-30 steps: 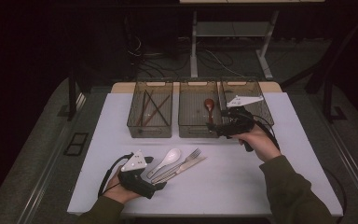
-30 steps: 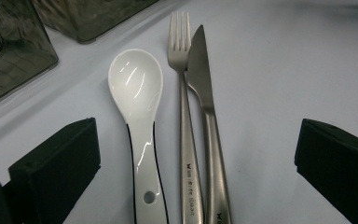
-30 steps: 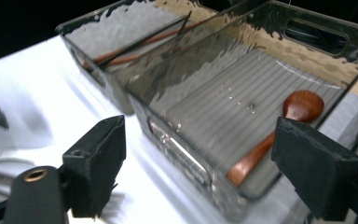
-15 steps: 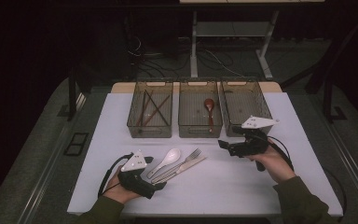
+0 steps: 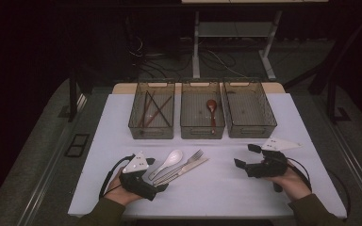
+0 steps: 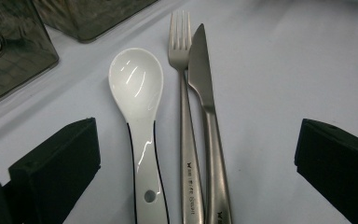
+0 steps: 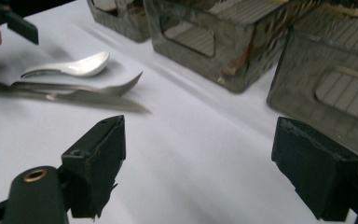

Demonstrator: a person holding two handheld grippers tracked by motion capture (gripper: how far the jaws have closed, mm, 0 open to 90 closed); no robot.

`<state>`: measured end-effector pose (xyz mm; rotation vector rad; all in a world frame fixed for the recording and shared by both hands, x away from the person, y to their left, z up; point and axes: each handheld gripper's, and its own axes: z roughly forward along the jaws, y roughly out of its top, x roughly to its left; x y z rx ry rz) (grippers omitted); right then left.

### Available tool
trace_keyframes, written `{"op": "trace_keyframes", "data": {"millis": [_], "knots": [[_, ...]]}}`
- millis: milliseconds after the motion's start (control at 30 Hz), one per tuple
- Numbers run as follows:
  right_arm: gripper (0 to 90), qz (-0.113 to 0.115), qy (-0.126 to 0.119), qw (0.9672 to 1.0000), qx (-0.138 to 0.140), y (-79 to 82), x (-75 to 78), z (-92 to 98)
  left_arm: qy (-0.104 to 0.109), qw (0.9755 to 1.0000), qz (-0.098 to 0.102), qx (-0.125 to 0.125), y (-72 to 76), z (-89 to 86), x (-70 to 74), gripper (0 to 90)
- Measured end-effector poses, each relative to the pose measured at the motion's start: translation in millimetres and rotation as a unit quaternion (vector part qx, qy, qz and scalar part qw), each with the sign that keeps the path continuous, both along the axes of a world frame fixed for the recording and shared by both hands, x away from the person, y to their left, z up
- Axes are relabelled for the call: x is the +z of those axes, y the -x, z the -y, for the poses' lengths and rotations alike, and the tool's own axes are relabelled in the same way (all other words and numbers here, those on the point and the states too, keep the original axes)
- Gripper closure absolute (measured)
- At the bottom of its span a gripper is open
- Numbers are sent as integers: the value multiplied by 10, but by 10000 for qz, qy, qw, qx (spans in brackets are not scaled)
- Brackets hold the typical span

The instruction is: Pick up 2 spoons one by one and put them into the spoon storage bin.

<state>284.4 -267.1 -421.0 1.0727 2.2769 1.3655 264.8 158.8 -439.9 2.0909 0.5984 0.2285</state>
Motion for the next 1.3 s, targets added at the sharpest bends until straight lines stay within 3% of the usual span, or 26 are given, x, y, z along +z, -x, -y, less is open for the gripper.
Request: {"op": "trace_keyframes", "data": {"millis": [567, 733, 867, 933, 1100, 1300], "knots": [[178, 45, 240, 9997, 9, 358, -151, 242, -32, 10000, 5, 43, -15, -4, 4, 0], [178, 87, 169, 9998, -41, 351, -133, 279, 32, 10000, -2, 67, -21, -19, 23, 0], [178, 81, 156, 9998, -42, 353, -132, 294, 99, 9996, -57, 250, -80, -26, 38, 0], [178, 78, 159, 9998, -53, 350, -137, 293, 213, 9992, -96, 330, -119, -27, 57, 23], [178, 59, 225, 9997, 45, 350, -155, 279, 269, 9987, -85, 431, -205, 14, 117, 58], [178, 19, 258, 9996, 85, 337, -164, 259, 226, 9987, -64, 459, -319, 57, 158, 143]]}}
